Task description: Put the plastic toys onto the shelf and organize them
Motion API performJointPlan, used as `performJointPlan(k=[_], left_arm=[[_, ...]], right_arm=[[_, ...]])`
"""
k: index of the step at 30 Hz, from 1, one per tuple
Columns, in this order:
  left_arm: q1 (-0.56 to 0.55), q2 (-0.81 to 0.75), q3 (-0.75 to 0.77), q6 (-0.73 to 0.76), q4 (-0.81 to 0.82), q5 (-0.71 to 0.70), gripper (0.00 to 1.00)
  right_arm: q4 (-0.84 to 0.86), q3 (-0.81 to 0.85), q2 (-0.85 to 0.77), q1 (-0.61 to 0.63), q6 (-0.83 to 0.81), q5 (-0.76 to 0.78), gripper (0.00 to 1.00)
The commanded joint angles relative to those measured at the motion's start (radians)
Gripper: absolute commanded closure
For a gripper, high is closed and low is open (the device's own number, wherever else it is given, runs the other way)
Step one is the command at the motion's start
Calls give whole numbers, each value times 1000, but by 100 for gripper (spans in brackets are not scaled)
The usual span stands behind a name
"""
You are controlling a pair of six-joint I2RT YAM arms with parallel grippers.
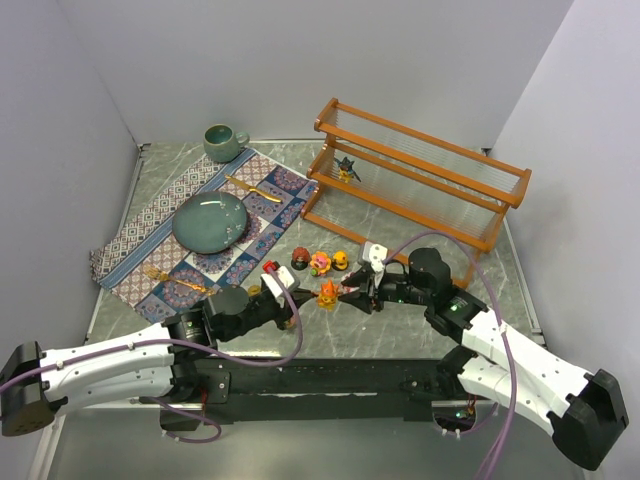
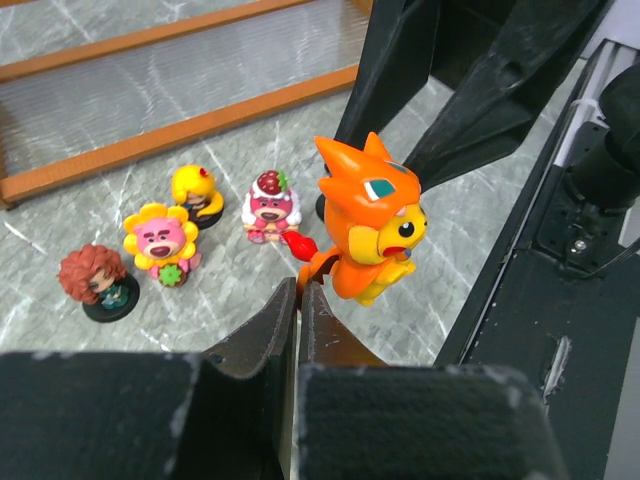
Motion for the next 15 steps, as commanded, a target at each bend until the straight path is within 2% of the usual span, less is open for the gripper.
performJointPlan(k=[1, 6, 9, 10, 12, 15], left_arm=[[3, 7, 28, 2, 85, 40, 99], [5, 21, 31, 2, 90, 46, 99], [5, 20, 31, -2, 90, 35, 99], [5, 18, 30, -3, 92, 26, 99], [5, 11, 27, -5, 93, 18, 99], [3, 1, 31, -9, 89, -12, 91]], right_arm=[[17, 43, 5, 14, -22, -26, 59], [17, 43, 2, 20, -25, -26, 71], [17, 42, -9, 20, -26, -24, 85], [15, 40, -10, 20, -28, -21, 93], [14, 40, -15, 22, -29, -17, 100], [11, 42, -18, 23, -32, -7, 100]])
